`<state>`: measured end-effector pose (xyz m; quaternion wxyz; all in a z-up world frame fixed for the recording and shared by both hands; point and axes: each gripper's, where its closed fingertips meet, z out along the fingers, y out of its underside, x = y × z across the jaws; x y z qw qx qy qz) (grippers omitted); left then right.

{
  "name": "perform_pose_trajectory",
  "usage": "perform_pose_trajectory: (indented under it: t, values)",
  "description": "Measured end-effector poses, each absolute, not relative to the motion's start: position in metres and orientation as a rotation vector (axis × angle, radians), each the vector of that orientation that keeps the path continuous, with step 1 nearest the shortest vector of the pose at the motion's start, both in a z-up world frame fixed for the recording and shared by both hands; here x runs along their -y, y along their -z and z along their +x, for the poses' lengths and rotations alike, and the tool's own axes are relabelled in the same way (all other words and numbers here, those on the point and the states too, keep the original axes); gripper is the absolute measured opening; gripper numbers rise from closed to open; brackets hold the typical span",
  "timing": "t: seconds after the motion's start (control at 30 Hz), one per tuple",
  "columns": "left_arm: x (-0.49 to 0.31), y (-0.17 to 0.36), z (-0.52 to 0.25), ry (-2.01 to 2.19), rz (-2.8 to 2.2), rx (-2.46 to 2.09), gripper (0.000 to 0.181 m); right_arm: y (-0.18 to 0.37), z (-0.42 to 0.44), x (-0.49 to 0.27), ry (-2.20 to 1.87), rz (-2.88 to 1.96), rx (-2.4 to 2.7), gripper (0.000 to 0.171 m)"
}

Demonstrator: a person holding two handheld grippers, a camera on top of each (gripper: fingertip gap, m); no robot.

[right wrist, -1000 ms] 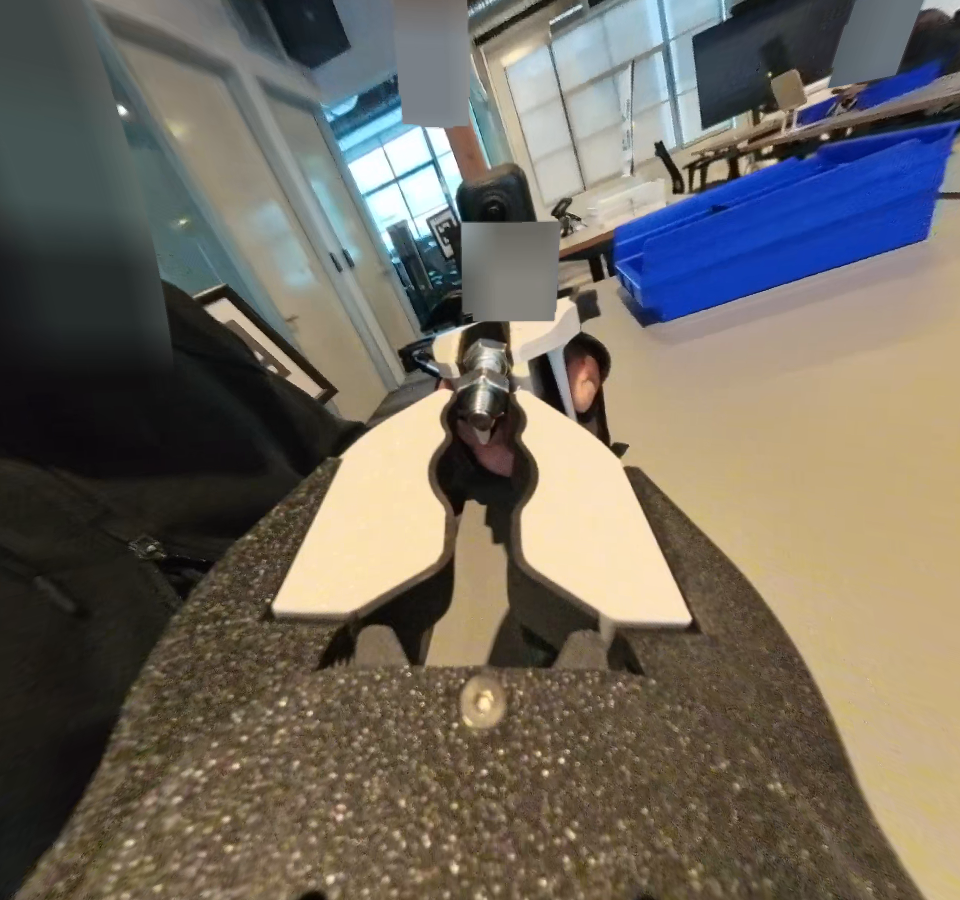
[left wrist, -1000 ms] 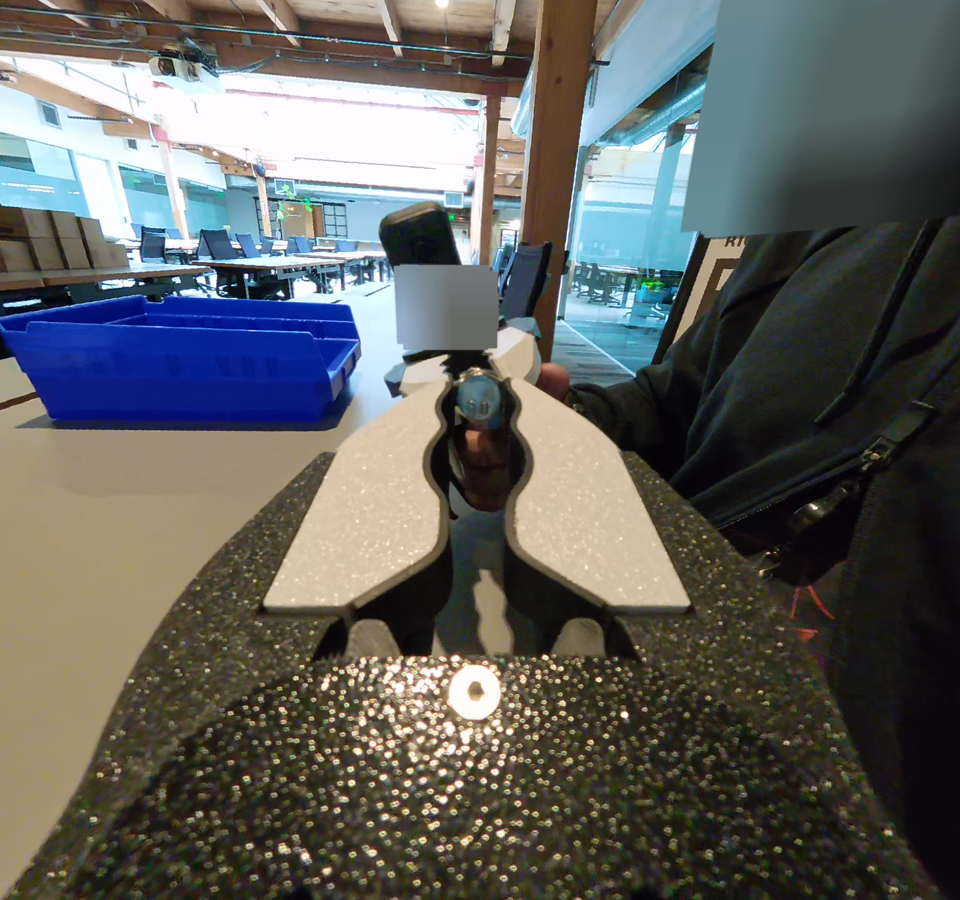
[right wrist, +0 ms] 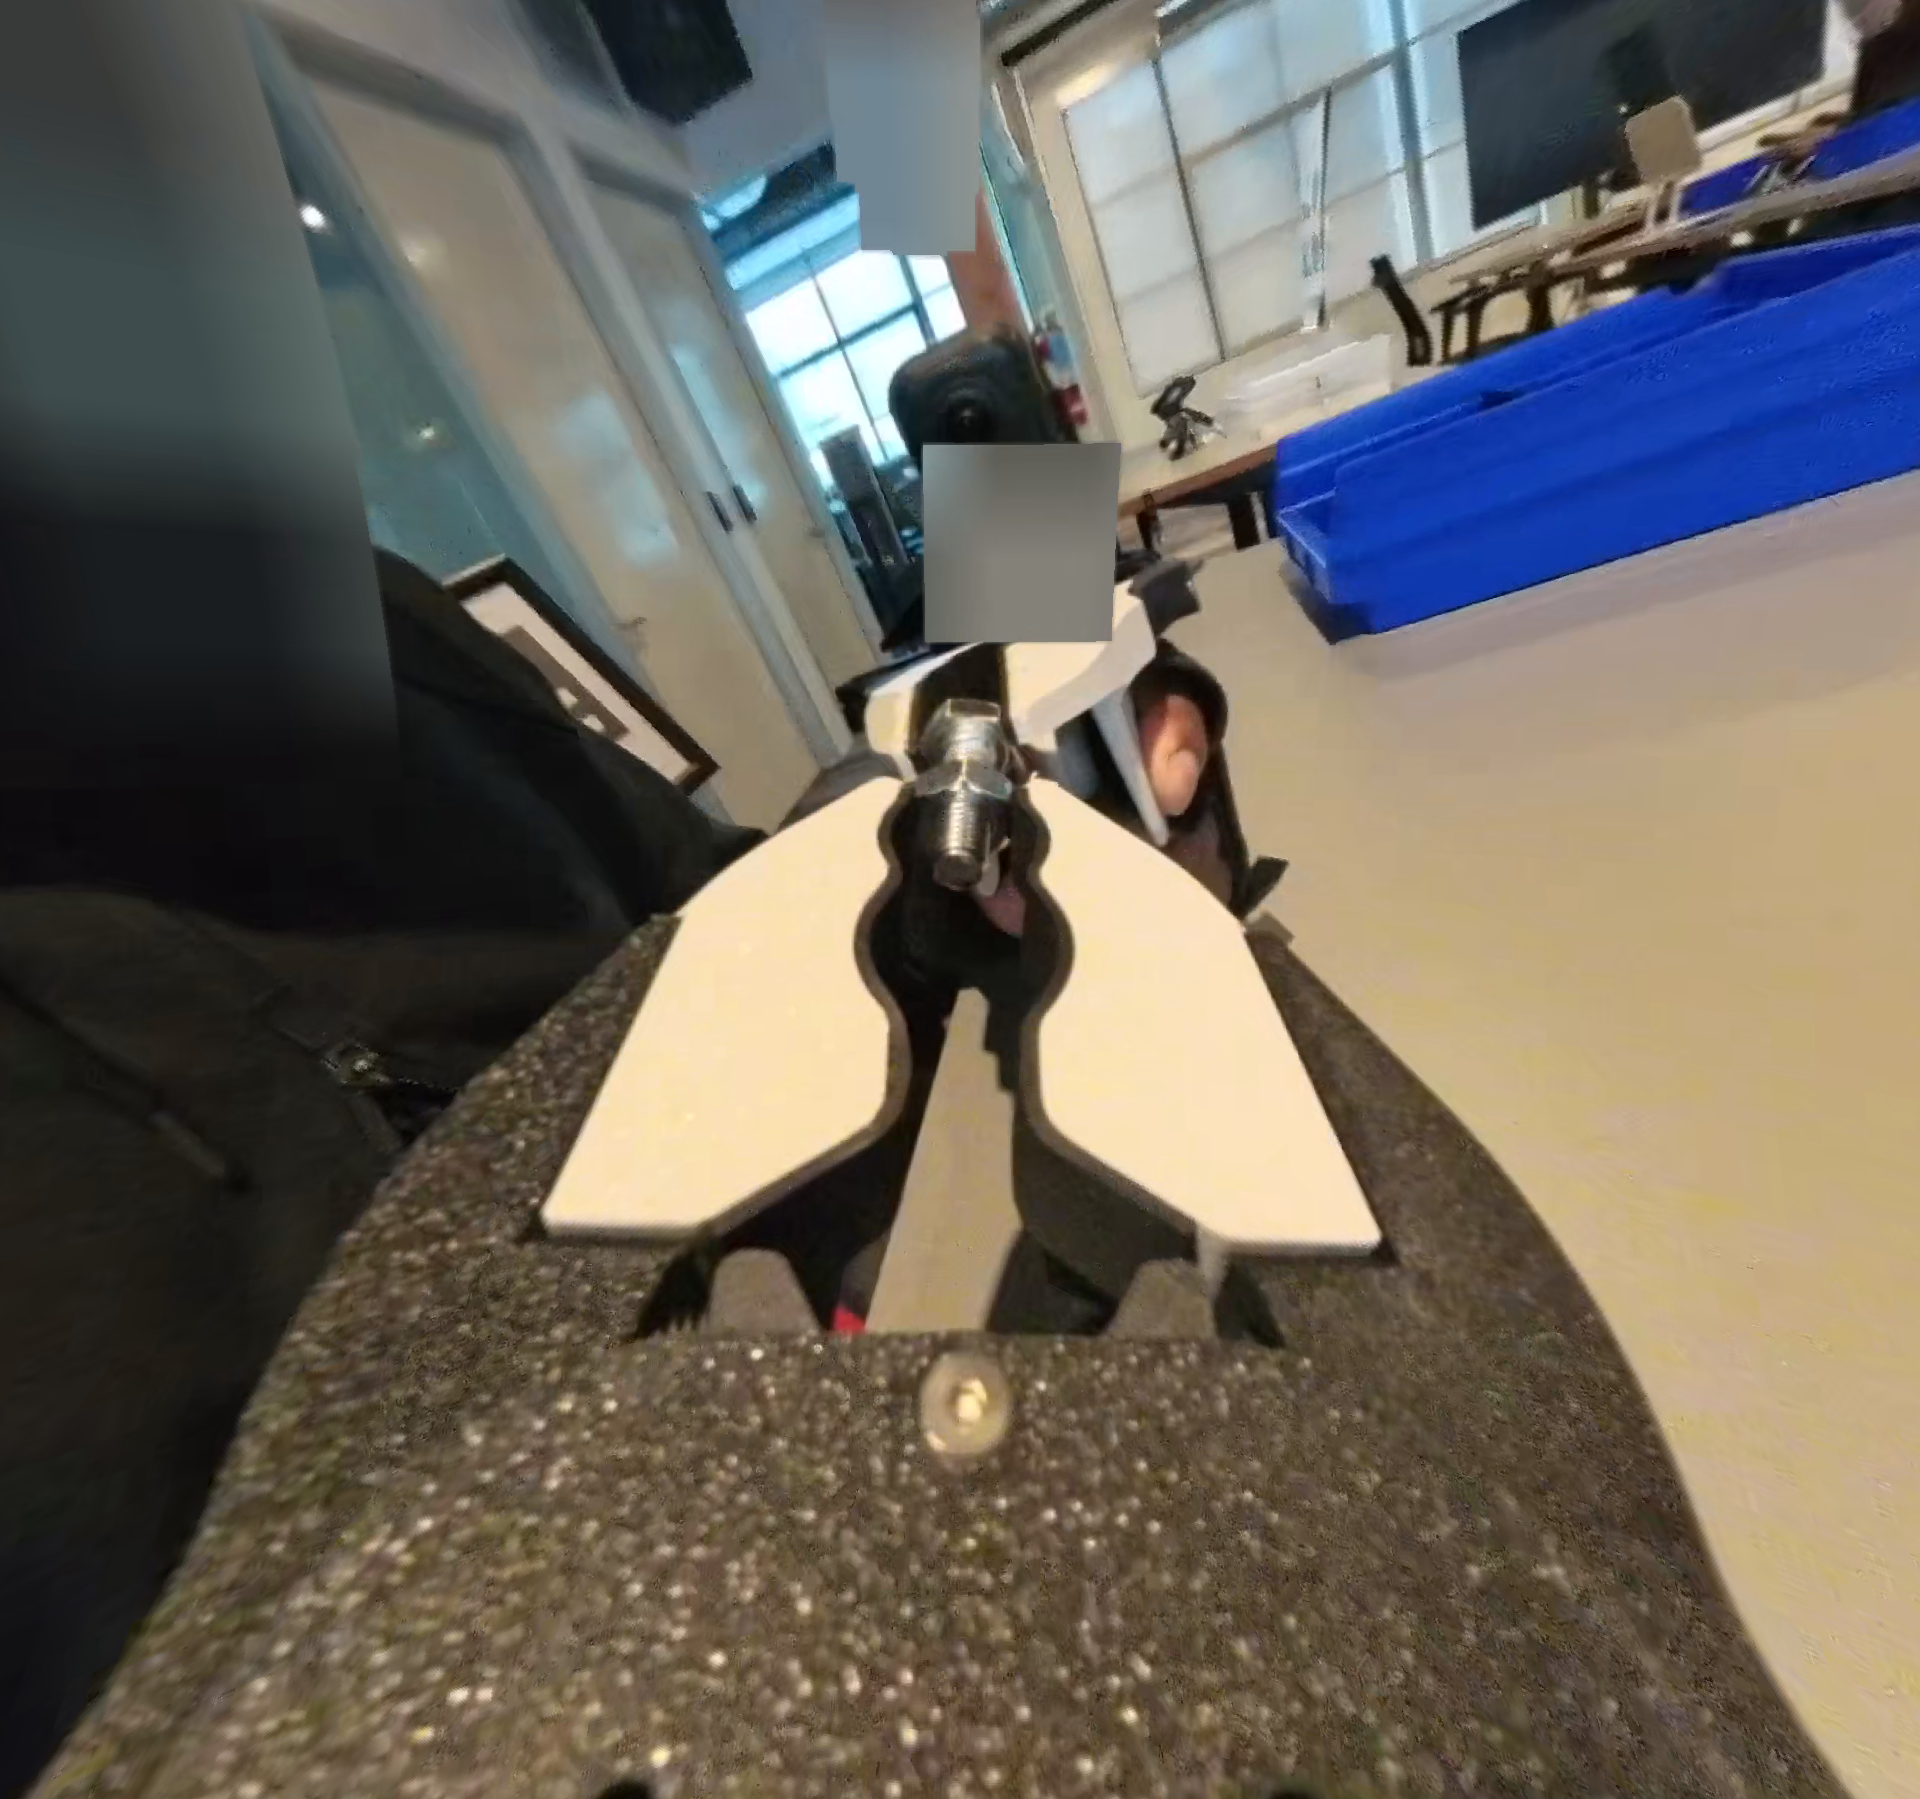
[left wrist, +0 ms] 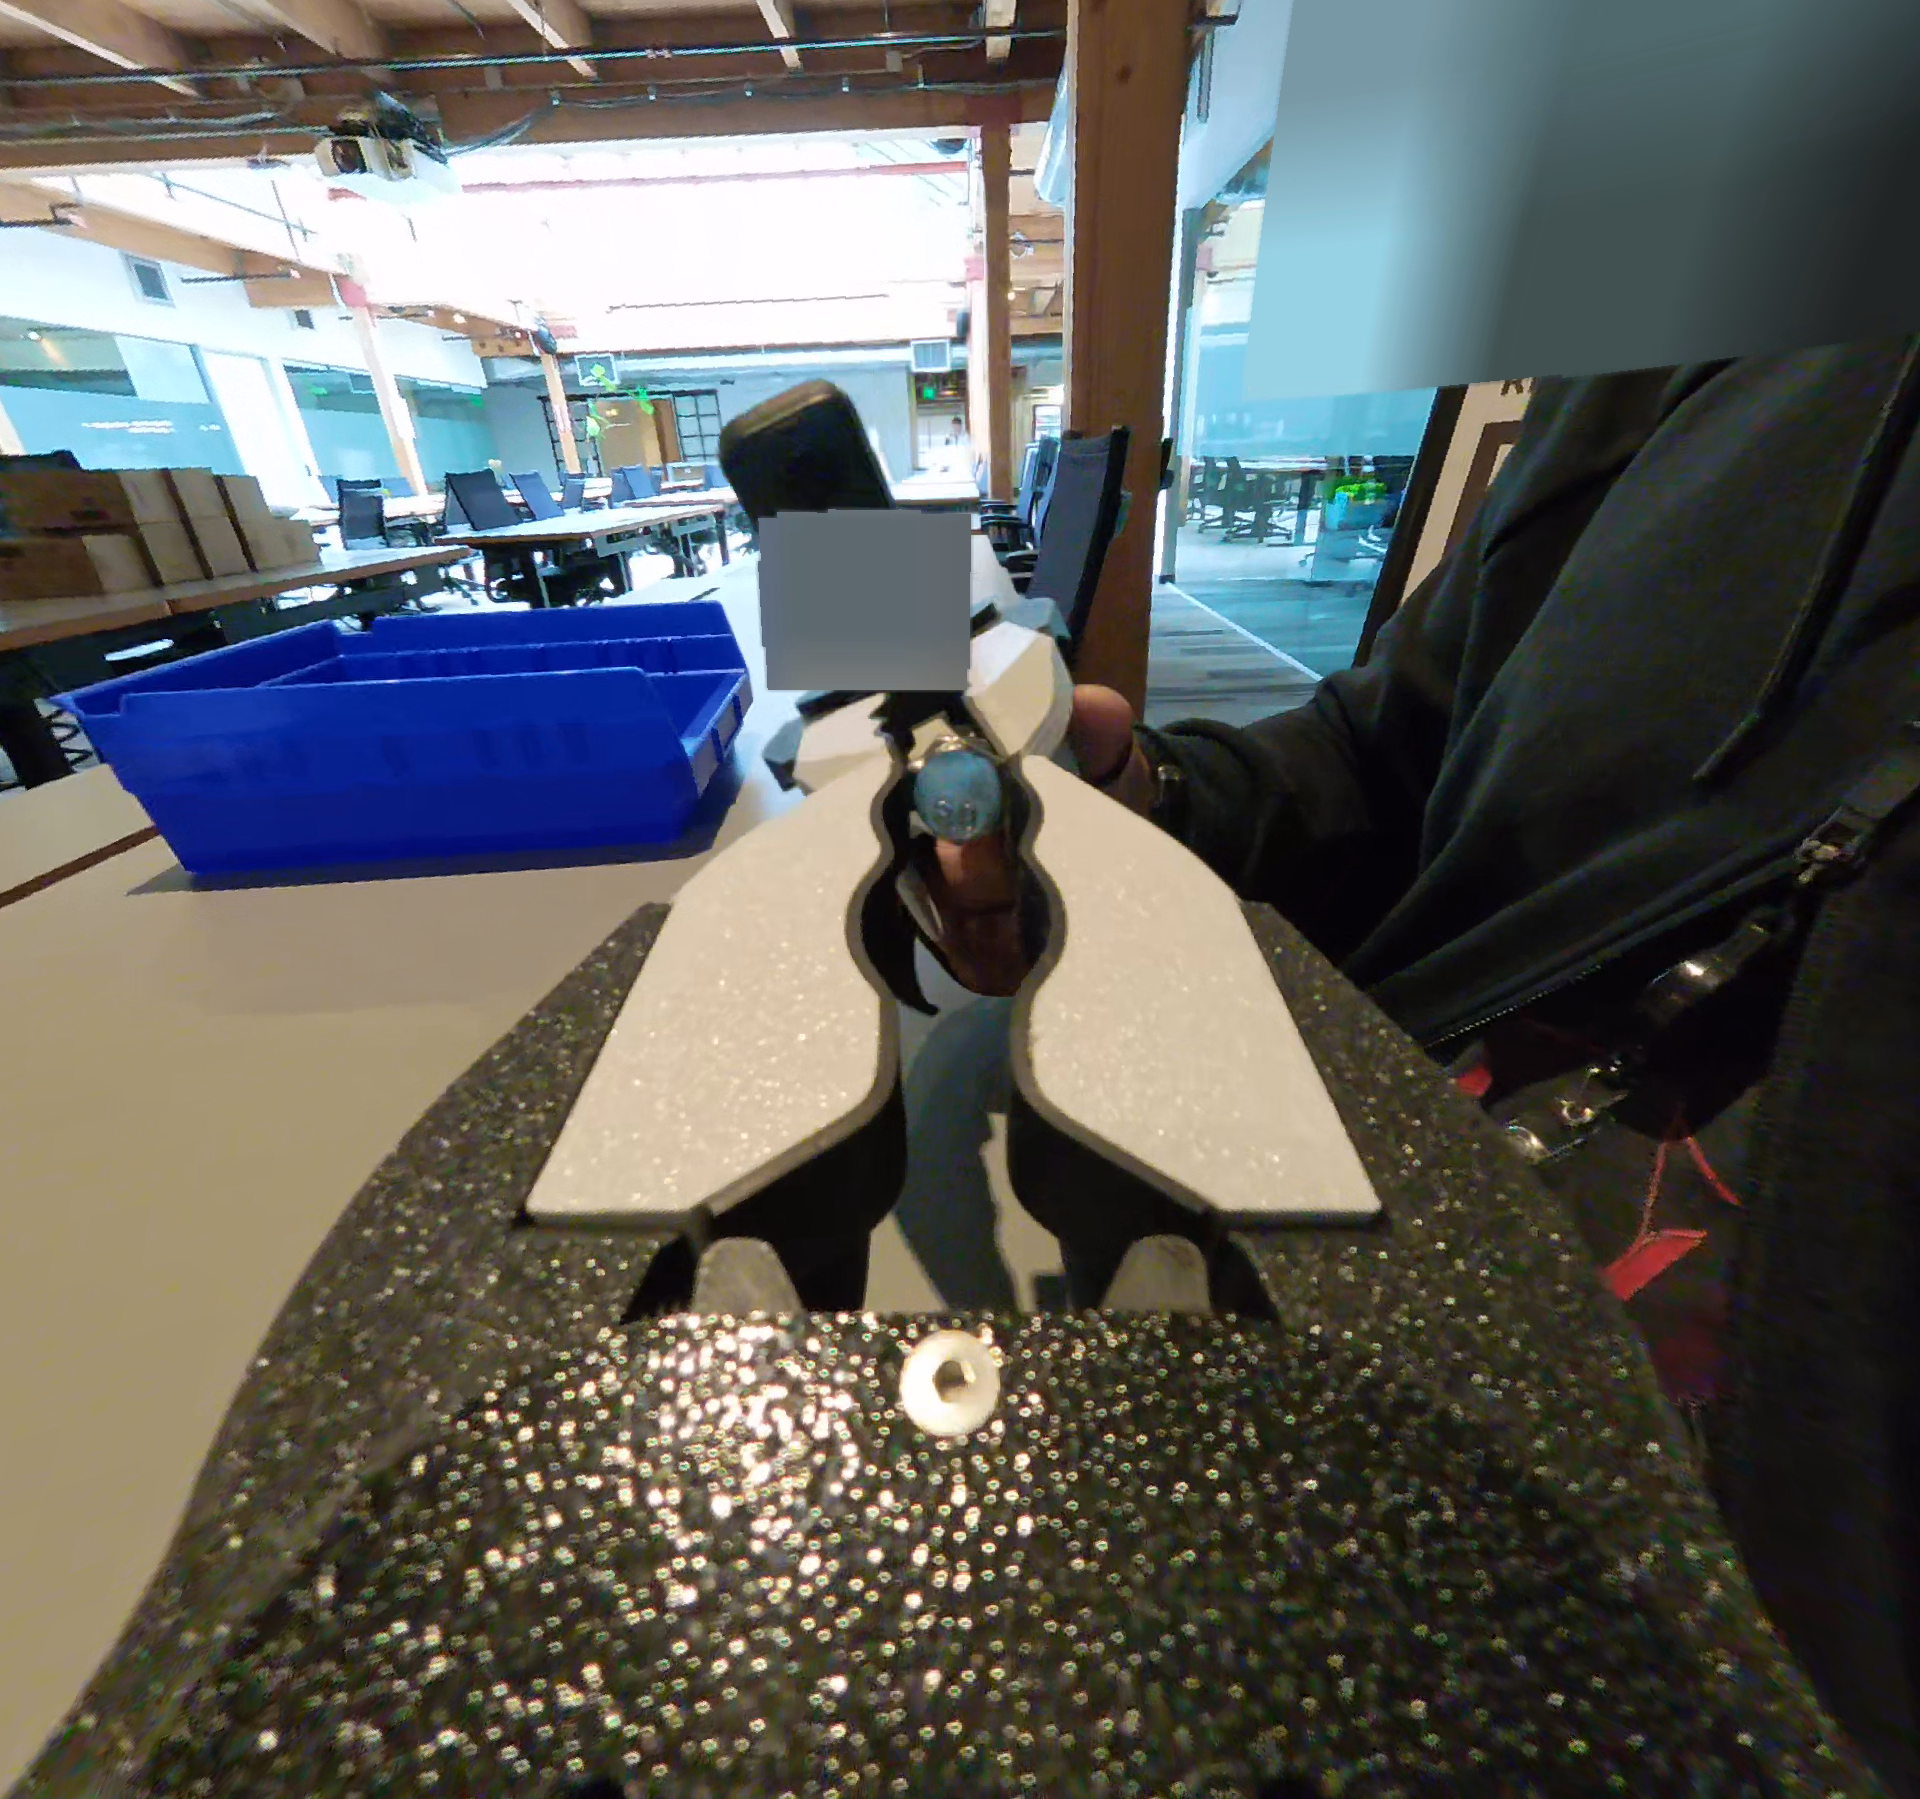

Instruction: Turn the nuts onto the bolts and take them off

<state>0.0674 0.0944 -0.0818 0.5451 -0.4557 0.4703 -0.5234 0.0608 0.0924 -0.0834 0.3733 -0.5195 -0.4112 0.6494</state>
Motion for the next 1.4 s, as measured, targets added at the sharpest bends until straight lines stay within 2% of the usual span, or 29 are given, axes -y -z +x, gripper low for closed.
perform_pose_trajectory:
  t: [0.1,0.2,0.33,0.47,0.73,0.8,0.93,1.0,1.1,1.2,1.4]
  values:
    - [-0.097,0.08,0.065,1.262,-1.089,-1.087,0.016,0.086,0.06,-0.098,-1.552,-1.301,1.052,0.025]
    - [-0.098,0.075,0.06,1.323,-1.067,-1.046,0.016,0.085,0.06,-0.104,-1.229,-1.243,1.107,0.036]
    - [-0.1,0.073,0.057,1.397,-1.073,-1.01,0.016,0.082,0.06,-0.106,-0.805,-1.116,1.16,0.035]
    - [-0.1,0.074,0.057,1.417,-1.08,-1.009,0.016,0.084,0.056,-0.1,-0.623,-1.049,1.213,0.032]
    - [-0.098,0.079,0.062,1.38,-1.097,-1.056,0.017,0.087,0.056,-0.101,-0.758,-1.136,1.201,0.018]
    - [-0.097,0.079,0.062,1.359,-1.089,-1.066,0.017,0.088,0.055,-0.099,-0.956,-1.209,1.186,0.018]
    - [-0.094,0.078,0.064,1.332,-1.071,-1.086,0.016,0.083,0.057,-0.09,-1.599,-1.352,1.061,0.018]
    - [-0.095,0.079,0.063,1.331,-1.081,-1.08,0.016,0.082,0.059,-0.091,-1.751,-1.342,1.005,0.018]
    - [-0.098,0.077,0.061,1.34,-1.08,-1.054,0.016,0.083,0.059,-0.095,-1.658,-1.302,1.007,0.025]
    - [-0.1,0.074,0.058,1.369,-1.078,-1.028,0.016,0.081,0.06,-0.101,-1.394,-1.252,1.048,0.034]
    - [-0.1,0.075,0.058,1.392,-1.083,-1.02,0.016,0.08,0.062,-0.106,-0.941,-1.146,1.112,0.034]
